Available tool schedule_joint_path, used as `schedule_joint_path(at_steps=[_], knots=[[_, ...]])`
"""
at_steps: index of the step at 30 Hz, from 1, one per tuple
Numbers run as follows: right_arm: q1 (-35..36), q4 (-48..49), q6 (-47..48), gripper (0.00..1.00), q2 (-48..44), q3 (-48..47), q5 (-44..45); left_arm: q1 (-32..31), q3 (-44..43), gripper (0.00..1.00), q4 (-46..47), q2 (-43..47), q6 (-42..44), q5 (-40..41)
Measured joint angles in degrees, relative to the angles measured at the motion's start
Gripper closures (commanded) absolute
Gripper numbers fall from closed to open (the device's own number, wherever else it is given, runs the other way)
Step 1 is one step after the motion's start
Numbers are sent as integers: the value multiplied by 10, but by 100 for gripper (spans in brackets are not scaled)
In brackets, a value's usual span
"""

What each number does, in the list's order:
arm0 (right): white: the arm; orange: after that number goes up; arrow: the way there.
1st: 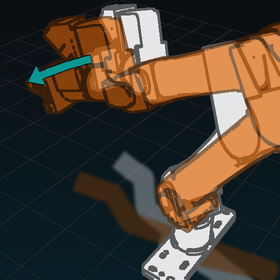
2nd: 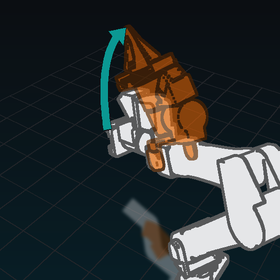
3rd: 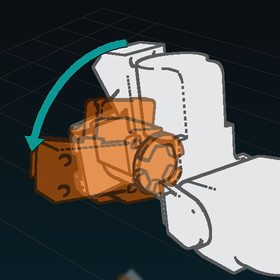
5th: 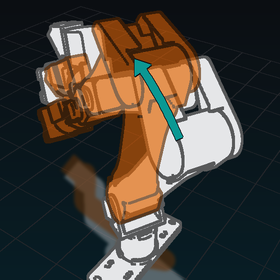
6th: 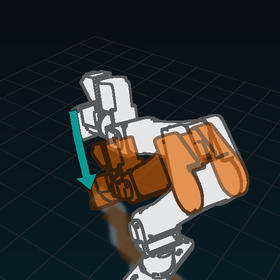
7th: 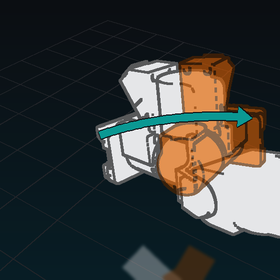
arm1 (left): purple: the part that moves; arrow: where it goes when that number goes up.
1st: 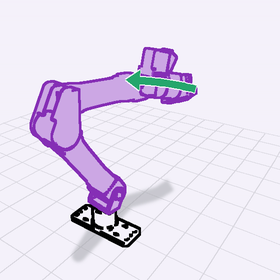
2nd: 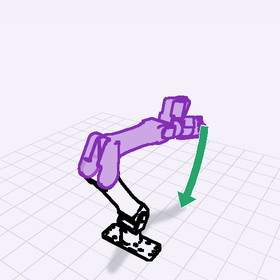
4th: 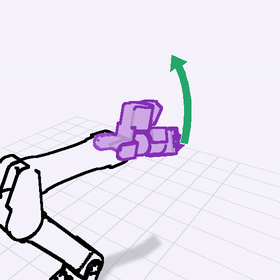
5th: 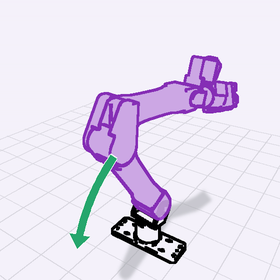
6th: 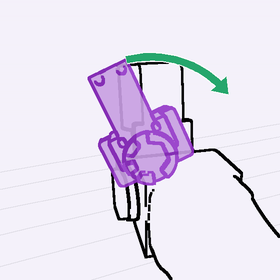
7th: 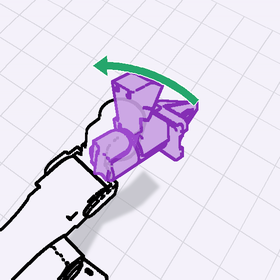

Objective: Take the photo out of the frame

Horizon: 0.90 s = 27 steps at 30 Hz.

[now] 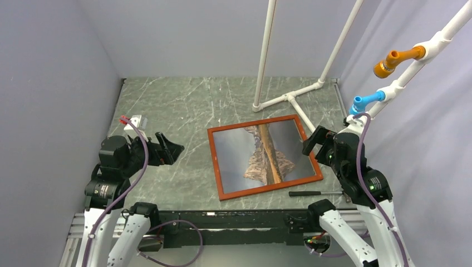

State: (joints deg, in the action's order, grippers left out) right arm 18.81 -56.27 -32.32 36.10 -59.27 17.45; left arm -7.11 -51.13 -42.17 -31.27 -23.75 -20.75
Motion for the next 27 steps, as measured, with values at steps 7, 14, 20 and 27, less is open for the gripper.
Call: schedule_joint_path(at_steps=[7, 14, 20, 27], knots=[[0, 8, -3, 0, -41, 3, -19, -20, 26, 1, 39, 8, -11, -36], [0, 54, -3, 0, -112, 36, -101, -114, 70, 1, 76, -2, -31, -25], [0, 111, -1, 0, -141, 72, -217, -289, 87, 1, 114, -64, -46, 54], [0, 153, -1, 0, -122, 129, -336, -495, 83, 1, 157, -205, -46, 183]])
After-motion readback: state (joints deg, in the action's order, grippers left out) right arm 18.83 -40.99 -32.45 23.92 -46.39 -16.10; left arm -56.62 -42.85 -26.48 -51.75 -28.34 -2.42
